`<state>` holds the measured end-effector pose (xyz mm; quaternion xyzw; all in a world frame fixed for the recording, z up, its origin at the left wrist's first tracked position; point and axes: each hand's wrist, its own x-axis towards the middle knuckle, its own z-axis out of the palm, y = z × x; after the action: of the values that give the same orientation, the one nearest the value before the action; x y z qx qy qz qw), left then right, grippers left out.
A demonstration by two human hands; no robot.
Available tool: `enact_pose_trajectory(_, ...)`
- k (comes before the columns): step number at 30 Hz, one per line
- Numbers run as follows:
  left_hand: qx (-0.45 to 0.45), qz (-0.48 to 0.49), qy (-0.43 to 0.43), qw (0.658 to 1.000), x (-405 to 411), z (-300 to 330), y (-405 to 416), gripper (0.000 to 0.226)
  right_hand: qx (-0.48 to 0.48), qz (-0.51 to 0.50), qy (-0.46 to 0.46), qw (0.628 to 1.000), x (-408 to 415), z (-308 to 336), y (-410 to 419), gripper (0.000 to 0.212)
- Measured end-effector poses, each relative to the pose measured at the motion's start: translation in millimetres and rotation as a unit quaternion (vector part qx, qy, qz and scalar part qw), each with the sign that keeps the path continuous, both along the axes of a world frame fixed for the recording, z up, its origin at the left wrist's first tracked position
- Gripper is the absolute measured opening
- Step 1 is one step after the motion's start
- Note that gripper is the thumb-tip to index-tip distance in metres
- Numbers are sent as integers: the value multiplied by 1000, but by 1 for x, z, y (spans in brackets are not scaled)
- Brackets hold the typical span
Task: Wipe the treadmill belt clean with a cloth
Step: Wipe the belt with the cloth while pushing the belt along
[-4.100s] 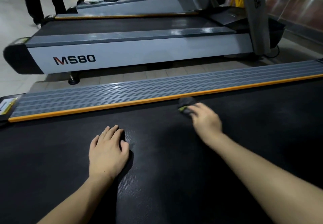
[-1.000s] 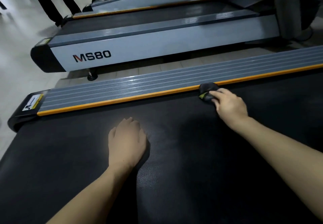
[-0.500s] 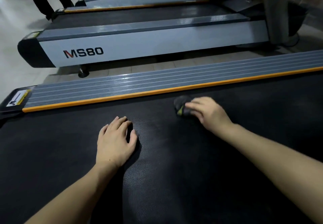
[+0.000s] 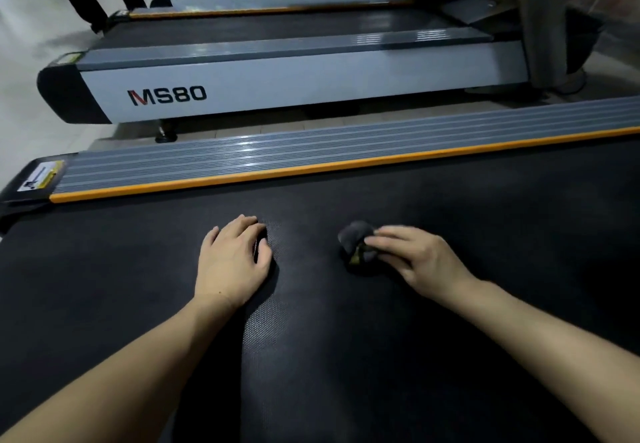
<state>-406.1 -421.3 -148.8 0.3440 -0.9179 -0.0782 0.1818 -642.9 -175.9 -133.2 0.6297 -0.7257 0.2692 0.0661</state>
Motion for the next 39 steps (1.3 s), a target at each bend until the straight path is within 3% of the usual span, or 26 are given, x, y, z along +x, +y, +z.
enact_pose_trajectory(4, 68, -47, -84, 993, 10, 18, 2, 44, -11, -166, -10, 986, -26, 8, -69, 28)
enact_pose_trajectory(6, 55, -89, -110, 988, 20, 33, 5, 43, 17, -197, -27, 980, -23, 12, -80, 29)
enact_pose_trajectory(13, 69, -98, -193, 974, 65, 50, 28, 45, 11, -34, -38, 999, 68, 10, 6, 32)
enact_pose_trajectory(18, 97, -46, -216, 970, 82, 44, 27, 67, -1, 26, -20, 999, 76, 3, 10, 29)
enact_pose_trajectory(22, 112, -49, -236, 964, 83, 43, 24, 73, -22, -59, 16, 998, 39, 0, -60, 26)
enact_pose_trajectory(25, 116, -50, -240, 962, 83, 41, 25, 72, 6, -174, -18, 985, 27, 11, -115, 24)
enact_pose_trajectory(27, 121, -49, -235, 963, 83, 42, 25, 72, 17, -181, -37, 983, 32, 16, -126, 24)
enact_pose_trajectory(30, 122, -47, -201, 971, 85, 39, 18, 75, -13, -89, -34, 995, 58, 16, -95, 20)
enact_pose_trajectory(35, 48, -33, -127, 990, 84, 20, 6, 63, 28, 121, -35, 992, 102, 12, -40, 24)
enact_pose_trajectory(39, 0, 3, -91, 996, 76, 5, 11, 57, 27, 85, 22, 996, 51, 14, -104, 21)
